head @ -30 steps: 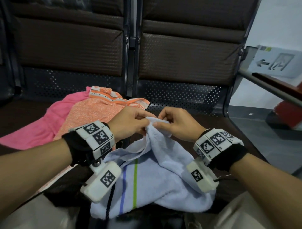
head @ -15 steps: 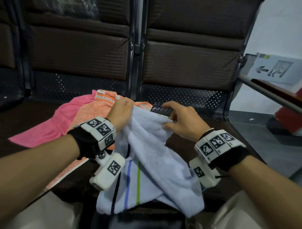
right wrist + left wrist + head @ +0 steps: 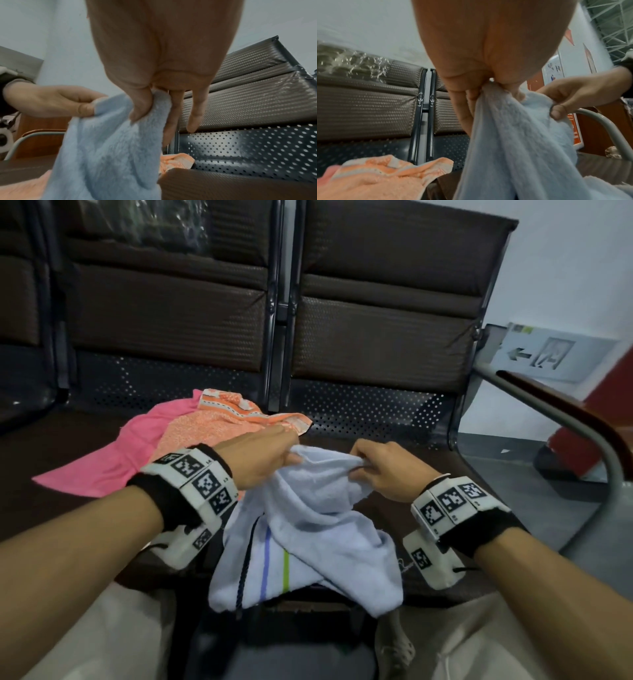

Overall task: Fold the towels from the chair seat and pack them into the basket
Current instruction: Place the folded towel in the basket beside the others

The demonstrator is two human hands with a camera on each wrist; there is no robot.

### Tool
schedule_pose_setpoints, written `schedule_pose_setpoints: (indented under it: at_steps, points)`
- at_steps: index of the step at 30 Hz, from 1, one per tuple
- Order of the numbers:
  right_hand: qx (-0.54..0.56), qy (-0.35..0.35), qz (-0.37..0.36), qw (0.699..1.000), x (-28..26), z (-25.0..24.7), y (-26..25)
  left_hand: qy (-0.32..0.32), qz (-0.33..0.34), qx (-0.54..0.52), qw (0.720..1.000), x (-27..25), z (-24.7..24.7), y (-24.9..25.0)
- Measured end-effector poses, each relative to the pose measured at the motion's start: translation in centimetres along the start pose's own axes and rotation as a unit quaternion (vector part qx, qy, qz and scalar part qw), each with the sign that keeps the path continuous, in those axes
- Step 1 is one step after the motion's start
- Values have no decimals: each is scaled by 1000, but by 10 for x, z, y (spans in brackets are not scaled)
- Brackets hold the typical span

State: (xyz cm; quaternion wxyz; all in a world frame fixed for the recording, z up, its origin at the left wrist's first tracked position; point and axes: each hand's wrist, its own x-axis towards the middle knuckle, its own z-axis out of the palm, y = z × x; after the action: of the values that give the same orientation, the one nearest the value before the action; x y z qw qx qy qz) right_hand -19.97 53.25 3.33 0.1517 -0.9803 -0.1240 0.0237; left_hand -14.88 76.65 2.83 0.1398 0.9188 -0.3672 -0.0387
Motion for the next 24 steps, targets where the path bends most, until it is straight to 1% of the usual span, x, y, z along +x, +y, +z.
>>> schedule_pose_setpoints:
  at_steps: [2,4,6,8,10,14,18,20,21,23,24]
  points:
    - [-5,1,-15,1000,-6,-5,-3,-12,-10,4,1000,-3,-5,1]
    - [7,25,-21,999,-12,-13,-6,5,-19,-1,1000,-5,-10,2]
    - [66,86,-2,994,-15,-21,-8,62,-28,-50,996,-8,-13,2]
    - [133,153,44,978,-12,-30,-9,121,-44,-119,985,-8,-18,1]
    - [148,185,68,969,-1,-42,-10,151,-54,-150,975,-1,-30,-1]
    - [140,218,63,964,31,-78,-15,207,-72,-113,969,25,-70,-5]
    - [118,256,99,954,55,-117,-12,264,-86,-71,958,52,-117,4]
    - [116,301,106,941,60,-135,-15,305,-88,-84,944,59,-135,15]
    - [123,333,104,929,60,-143,-17,329,-86,-96,936,60,-142,21]
    - [151,388,83,906,55,-153,-21,369,-73,-111,920,60,-151,34]
    - [162,401,67,899,50,-154,-23,381,-66,-116,915,58,-153,39]
